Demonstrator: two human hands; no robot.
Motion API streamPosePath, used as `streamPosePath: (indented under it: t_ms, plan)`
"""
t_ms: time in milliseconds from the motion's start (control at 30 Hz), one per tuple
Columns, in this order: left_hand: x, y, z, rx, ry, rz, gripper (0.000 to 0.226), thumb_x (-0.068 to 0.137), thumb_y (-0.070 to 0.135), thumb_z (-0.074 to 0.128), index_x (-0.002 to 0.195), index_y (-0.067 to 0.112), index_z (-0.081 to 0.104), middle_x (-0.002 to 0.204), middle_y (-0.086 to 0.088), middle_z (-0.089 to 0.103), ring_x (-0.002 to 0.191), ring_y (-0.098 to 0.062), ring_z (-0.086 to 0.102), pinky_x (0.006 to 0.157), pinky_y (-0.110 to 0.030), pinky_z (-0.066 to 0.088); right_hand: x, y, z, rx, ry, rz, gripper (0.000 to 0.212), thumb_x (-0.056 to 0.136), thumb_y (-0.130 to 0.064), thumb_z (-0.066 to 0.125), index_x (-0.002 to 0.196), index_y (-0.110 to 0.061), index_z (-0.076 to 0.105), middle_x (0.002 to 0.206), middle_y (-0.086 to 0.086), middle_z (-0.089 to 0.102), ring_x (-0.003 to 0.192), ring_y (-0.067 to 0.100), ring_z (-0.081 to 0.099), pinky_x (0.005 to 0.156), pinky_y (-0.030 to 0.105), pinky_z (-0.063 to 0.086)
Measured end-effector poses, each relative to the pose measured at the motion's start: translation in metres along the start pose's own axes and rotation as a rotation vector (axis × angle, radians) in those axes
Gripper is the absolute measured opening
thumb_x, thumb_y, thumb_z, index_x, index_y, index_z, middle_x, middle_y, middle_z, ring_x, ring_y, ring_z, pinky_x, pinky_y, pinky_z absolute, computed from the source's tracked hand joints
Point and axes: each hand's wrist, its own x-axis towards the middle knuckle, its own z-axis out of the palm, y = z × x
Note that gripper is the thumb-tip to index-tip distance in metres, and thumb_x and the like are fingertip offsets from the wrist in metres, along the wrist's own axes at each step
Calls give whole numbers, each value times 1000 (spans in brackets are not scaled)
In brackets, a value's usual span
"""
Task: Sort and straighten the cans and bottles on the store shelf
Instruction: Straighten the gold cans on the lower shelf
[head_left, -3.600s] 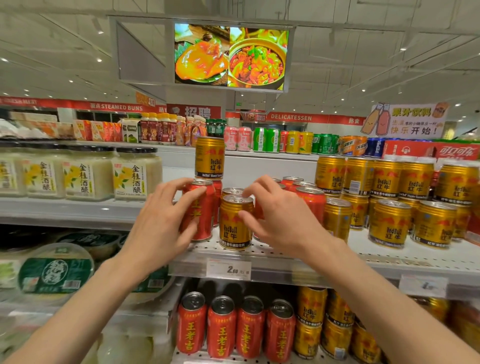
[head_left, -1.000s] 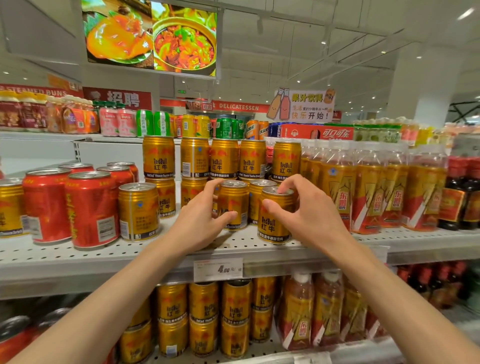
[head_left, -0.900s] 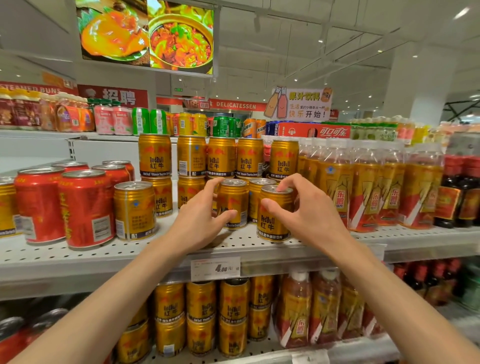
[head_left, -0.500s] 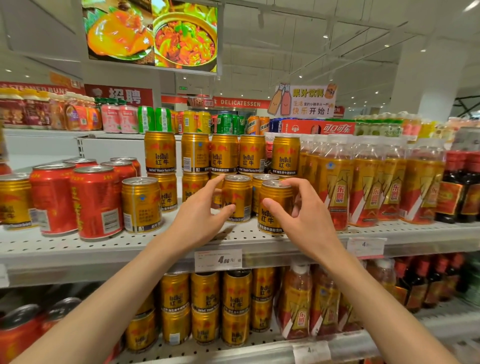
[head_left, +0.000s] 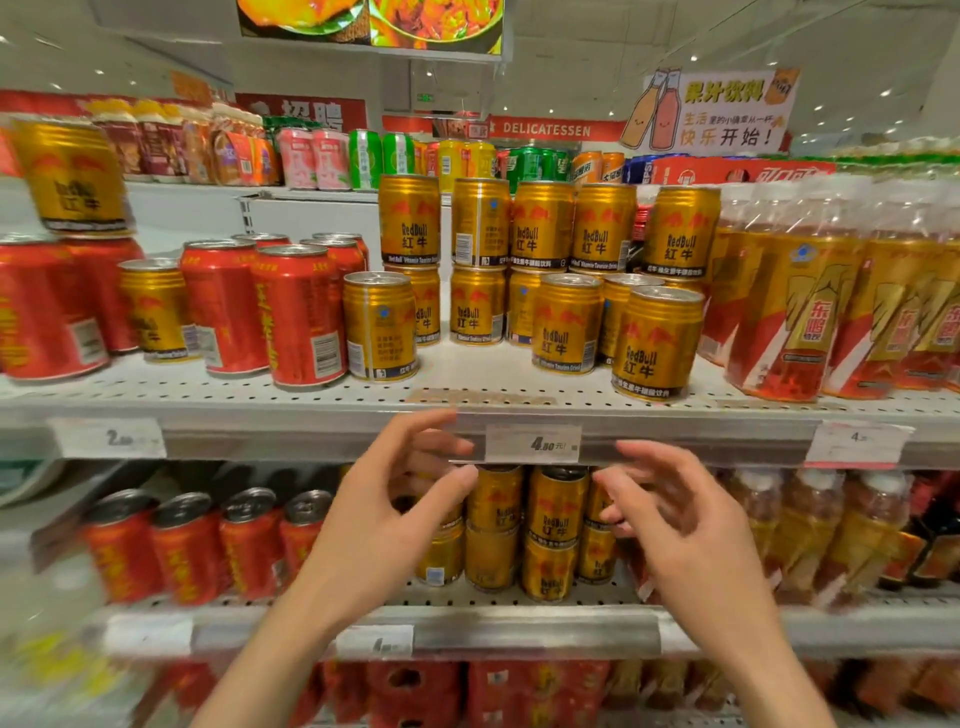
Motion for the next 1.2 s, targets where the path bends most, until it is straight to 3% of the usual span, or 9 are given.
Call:
streamPosePath:
  t_ms: [100, 200, 367, 467, 600, 733, 933, 1033, 1200]
  plan:
    - [-22, -24, -23, -16, 30, -73, 36, 90, 15, 70, 121, 32, 63, 105, 6, 73, 97, -13, 69, 88, -26, 54, -22, 16, 31, -30, -55, 90, 21, 91, -26, 72, 111, -32, 68, 94, -4, 74, 85, 19, 70, 78, 39, 60]
    - [-41, -47, -57, -17, 6, -131, 34, 90, 17, 70, 120, 31, 63, 104, 8, 74, 99, -11, 69, 83, -28, 56, -47, 24, 70, -25, -53, 156, 17, 93, -25, 69, 110, -30, 67, 88, 4, 73, 84, 29, 65, 76, 38, 54]
    - [-64, -80, -132, -26, -13, -188, 30, 89, 17, 71, 116, 30, 64, 102, 6, 74, 94, -12, 71, 82, -22, 54, -80, 20, 141, -41, -41, 244, 14, 95, -22, 67, 108, -26, 66, 93, 19, 71, 86, 37, 64, 75, 40, 53]
    - [-74, -95, -173, -25, -10, -214, 30, 88, 17, 71, 114, 29, 65, 102, 4, 74, 92, -14, 70, 85, -25, 55, -92, 10, 177, -84, -20, 249, 14, 94, -23, 67, 108, -26, 66, 88, 10, 74, 81, 26, 66, 69, 26, 54]
    - [-80, -105, -215, -24, -32, -220, 30, 89, 17, 71, 115, 30, 66, 103, 5, 74, 95, -15, 69, 89, -30, 55, -104, -1, 213, -153, -5, 233, 18, 92, -33, 67, 109, -31, 65, 89, -4, 77, 82, 19, 70, 81, 38, 58]
    - [-84, -103, -244, -21, -14, -210, 29, 89, 15, 70, 114, 30, 66, 101, 8, 74, 92, -13, 69, 87, -26, 55, -105, -16, 235, -157, 6, 206, 16, 91, -35, 66, 108, -34, 66, 88, -2, 76, 83, 18, 70, 84, 43, 58]
    - [-73, -84, -276, 48, 20, -132, 29, 91, 20, 70, 114, 38, 65, 101, 11, 73, 95, -12, 68, 83, -27, 55, -81, -46, 259, -202, -25, 57, 14, 92, -38, 66, 107, -38, 66, 89, -6, 74, 84, 14, 69, 82, 42, 58]
    - [-59, -61, -293, 152, 21, -33, 31, 90, 20, 71, 115, 38, 65, 100, 16, 72, 96, -7, 69, 84, -20, 54, -63, -67, 267, -204, -8, -39, 14, 92, -36, 67, 106, -40, 67, 91, -10, 74, 88, 10, 70, 83, 39, 59]
    - [-29, -21, -327, 447, 85, 214, 29, 90, 32, 70, 118, 35, 64, 101, 21, 71, 96, -3, 68, 81, -13, 50, -28, -107, 286, -257, -47, -228, 15, 93, -37, 67, 107, -40, 65, 91, -15, 73, 85, 2, 69, 76, 23, 56]
